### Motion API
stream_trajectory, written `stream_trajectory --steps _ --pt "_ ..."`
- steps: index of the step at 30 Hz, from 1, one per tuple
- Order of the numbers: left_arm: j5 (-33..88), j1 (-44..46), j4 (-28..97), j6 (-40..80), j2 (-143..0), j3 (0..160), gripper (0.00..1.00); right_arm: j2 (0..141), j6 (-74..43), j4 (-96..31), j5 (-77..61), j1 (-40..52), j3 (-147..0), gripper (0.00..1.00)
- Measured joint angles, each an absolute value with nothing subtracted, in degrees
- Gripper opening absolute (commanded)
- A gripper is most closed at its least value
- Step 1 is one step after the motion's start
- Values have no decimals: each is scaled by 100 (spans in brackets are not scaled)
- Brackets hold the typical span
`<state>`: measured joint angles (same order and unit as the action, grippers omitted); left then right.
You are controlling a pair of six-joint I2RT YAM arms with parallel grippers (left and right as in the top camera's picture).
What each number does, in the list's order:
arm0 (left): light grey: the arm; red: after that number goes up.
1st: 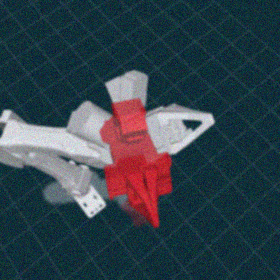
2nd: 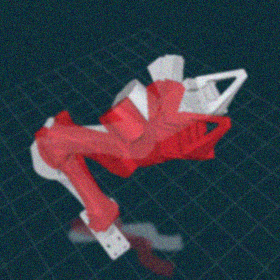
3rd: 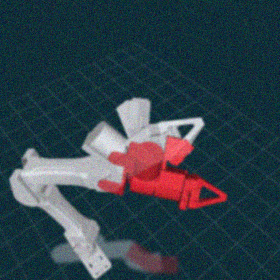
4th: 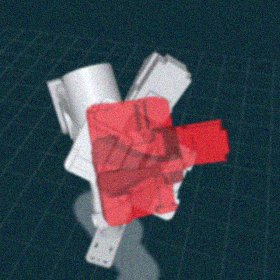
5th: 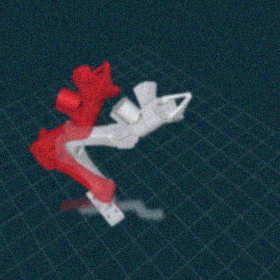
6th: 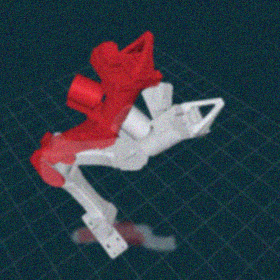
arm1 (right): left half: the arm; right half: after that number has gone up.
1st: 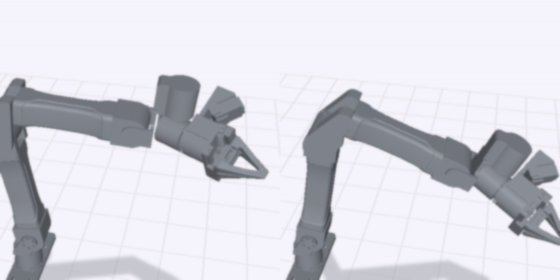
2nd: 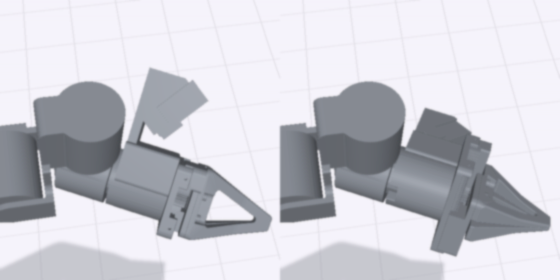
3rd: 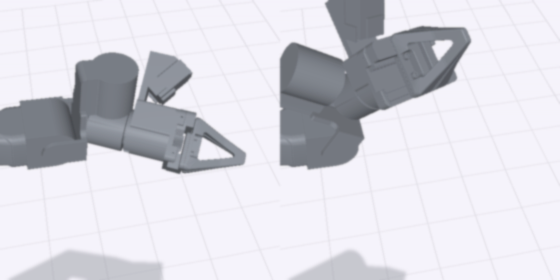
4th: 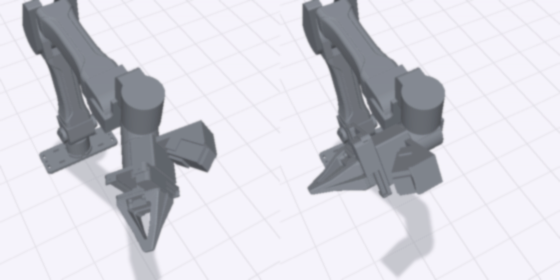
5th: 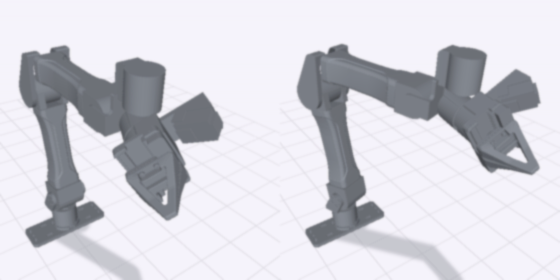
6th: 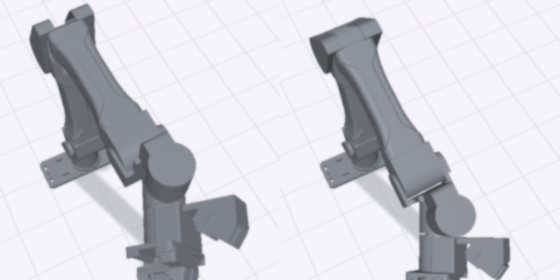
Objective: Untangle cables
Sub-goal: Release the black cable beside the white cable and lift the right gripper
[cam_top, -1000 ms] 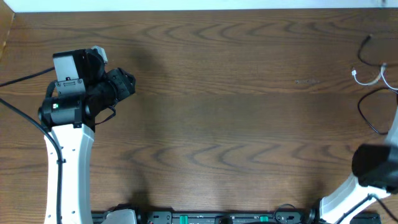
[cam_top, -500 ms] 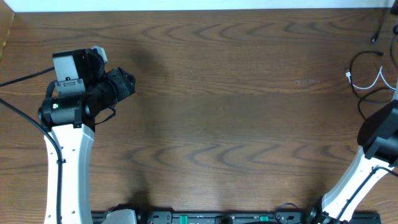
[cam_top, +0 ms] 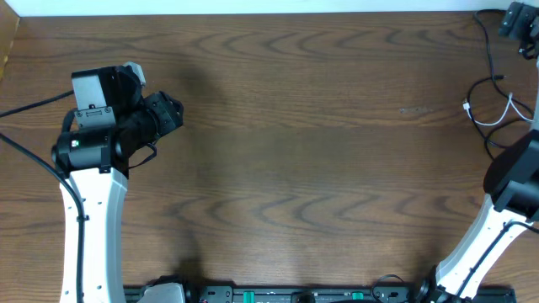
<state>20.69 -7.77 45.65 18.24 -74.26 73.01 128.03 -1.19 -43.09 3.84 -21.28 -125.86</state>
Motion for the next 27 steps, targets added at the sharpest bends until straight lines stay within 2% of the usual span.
stream_trajectory --steps 3,4,6,7,8,9,10,17,27 --pt "2069 -777 4565 1826 -7426 7301 49 12460 -134 -4801 -279 -2053 -12578 99" --pt "2069 -777 4571 1826 -7426 7301 52 12248 -128 -5017 -596 -2001 -12578 99" --pt "2067 -777 4613 1831 -7426 7301 66 11893 -93 -5325 -1000 -1881 -12578 99" --pt "2069 -777 4648 1806 -7426 7301 79 11646 -40 -5505 -1197 -1774 -12578 99" --pt "2073 -777 4674 1824 -7426 7301 87 11389 10 -5693 -1358 -1636 -12580 99" --pt "2073 -777 4713 1844 -7426 7301 88 11229 49 -5841 -1435 -1535 -12580 99" --pt "2075 -777 4746 1857 -7426 7301 100 11015 91 -6029 -1511 -1391 -12584 99" --pt "2069 -777 4757 1909 -7428 7301 100 10014 252 -7358 -1343 -381 -12610 99" --pt "2069 -777 4759 1909 -7428 7301 100 9070 283 -8606 -998 34 -12604 99"
